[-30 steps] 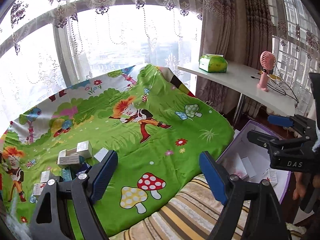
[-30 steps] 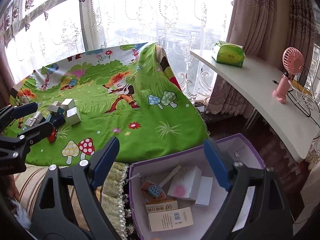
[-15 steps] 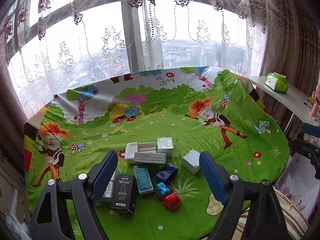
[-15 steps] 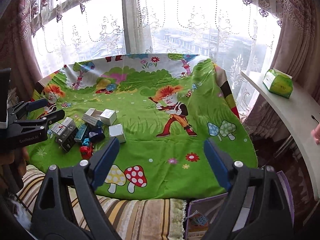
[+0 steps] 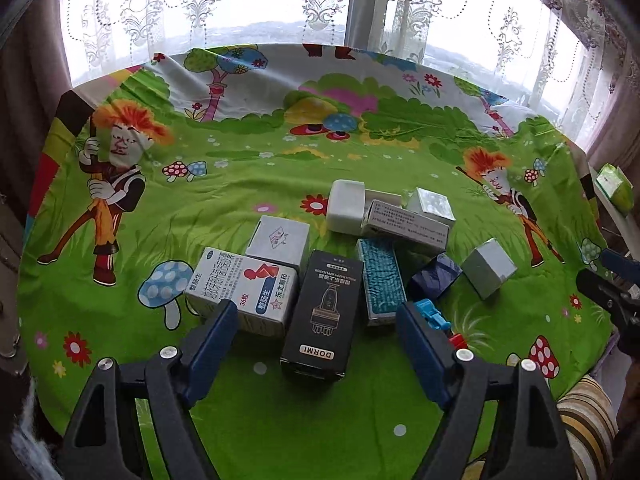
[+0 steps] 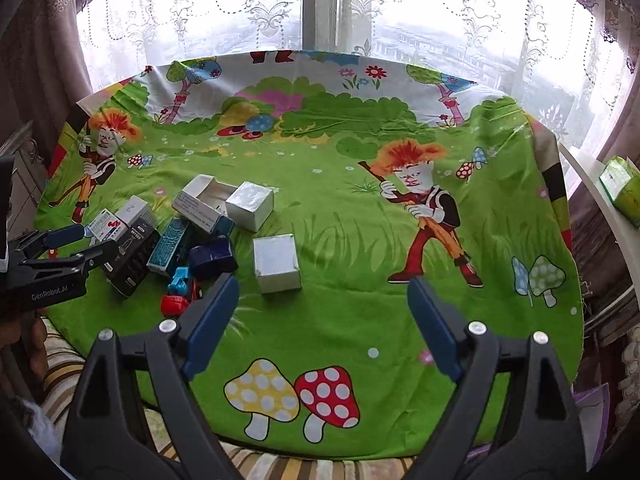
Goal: Organize rigid objects
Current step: 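Grasp the black DORMI box with the left tool while the right tool grasps a small white box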
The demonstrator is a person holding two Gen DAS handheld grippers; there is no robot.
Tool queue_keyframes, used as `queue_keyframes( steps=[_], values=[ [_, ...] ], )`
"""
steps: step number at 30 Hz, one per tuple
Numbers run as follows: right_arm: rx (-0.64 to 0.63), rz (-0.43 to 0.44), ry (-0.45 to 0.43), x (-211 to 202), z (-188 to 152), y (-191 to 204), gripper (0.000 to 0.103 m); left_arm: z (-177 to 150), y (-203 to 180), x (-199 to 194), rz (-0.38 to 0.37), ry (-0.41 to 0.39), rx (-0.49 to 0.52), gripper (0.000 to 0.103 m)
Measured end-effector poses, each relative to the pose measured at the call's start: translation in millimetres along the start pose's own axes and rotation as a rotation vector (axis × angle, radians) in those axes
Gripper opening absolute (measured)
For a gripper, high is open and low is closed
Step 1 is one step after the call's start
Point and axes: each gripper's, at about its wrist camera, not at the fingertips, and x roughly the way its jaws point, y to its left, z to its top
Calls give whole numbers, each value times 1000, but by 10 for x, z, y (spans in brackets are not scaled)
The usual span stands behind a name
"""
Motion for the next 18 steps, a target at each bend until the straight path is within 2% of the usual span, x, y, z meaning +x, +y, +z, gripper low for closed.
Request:
queue_keyframes(
  steps=[5, 10, 18],
  values=[
    [-56, 19, 72, 364, 20, 168, 88, -37, 33, 115, -4, 47, -11, 74],
    [-83, 0, 114, 633, 50, 214, 87, -67, 7, 236, -9, 97, 3, 59],
    [-105, 1, 155, 915, 60, 250, 80, -75, -22, 393, -15, 137, 17, 44]
  ],
)
